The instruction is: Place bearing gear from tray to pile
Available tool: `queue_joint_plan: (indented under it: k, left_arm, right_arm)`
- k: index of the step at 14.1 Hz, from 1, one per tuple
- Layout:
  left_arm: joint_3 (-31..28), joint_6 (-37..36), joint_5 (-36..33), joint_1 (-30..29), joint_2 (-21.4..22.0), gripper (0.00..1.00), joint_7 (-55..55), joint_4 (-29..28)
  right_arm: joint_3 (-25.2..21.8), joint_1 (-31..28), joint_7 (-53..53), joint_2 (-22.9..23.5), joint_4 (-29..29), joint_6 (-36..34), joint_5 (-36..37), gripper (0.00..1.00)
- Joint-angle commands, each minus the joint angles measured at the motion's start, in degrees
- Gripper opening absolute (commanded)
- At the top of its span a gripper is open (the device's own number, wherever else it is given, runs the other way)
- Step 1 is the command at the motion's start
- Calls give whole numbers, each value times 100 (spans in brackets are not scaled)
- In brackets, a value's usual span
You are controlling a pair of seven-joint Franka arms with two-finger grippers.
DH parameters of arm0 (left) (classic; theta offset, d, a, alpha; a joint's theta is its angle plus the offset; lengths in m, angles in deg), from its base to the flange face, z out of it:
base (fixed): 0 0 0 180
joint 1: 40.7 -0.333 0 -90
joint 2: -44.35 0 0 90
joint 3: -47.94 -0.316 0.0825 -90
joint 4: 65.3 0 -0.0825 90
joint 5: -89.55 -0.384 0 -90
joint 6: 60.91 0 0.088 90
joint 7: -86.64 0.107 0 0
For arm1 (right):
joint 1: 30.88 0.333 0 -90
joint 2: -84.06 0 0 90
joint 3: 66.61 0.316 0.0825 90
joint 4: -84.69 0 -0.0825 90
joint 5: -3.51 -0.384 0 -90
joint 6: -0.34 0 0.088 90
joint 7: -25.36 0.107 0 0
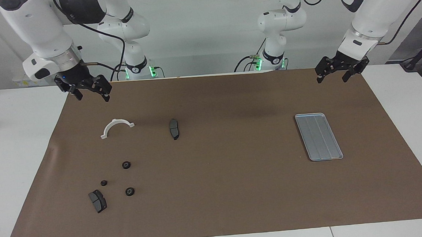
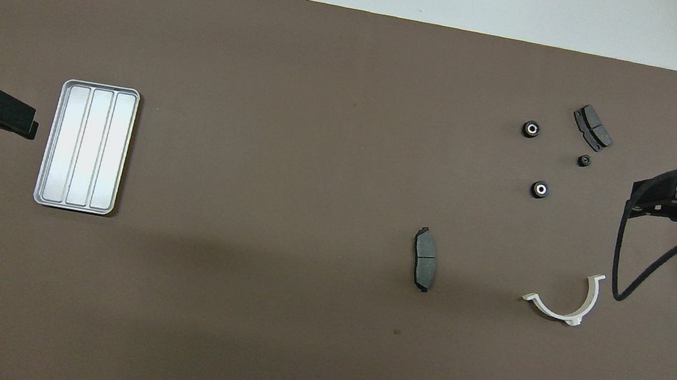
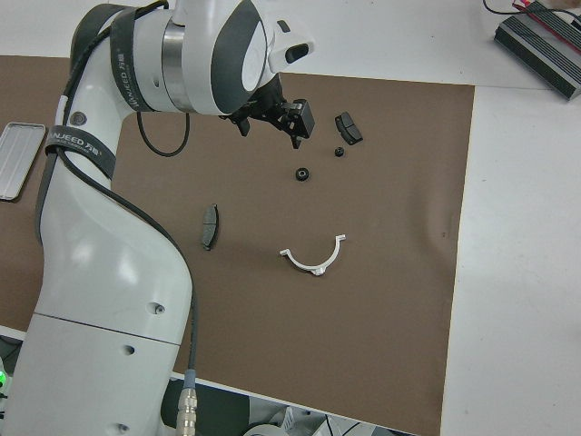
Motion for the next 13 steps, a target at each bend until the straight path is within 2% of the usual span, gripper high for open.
queue_joint_plan:
  k: [1, 4, 13]
  left_arm:
    - [37, -28, 80, -84, 147, 100, -26, -139]
    - [37, -28, 80, -84, 147, 100, -26, -148]
    - [37, -28, 80, -84, 147, 100, -17, -148]
  right_arm:
    - [10, -39, -32, -108, -128, 312, -106, 100]
    - [1, -74, -910, -108, -137, 296, -106, 100]
    - [-8, -100, -877, -117, -138, 243, -124, 100]
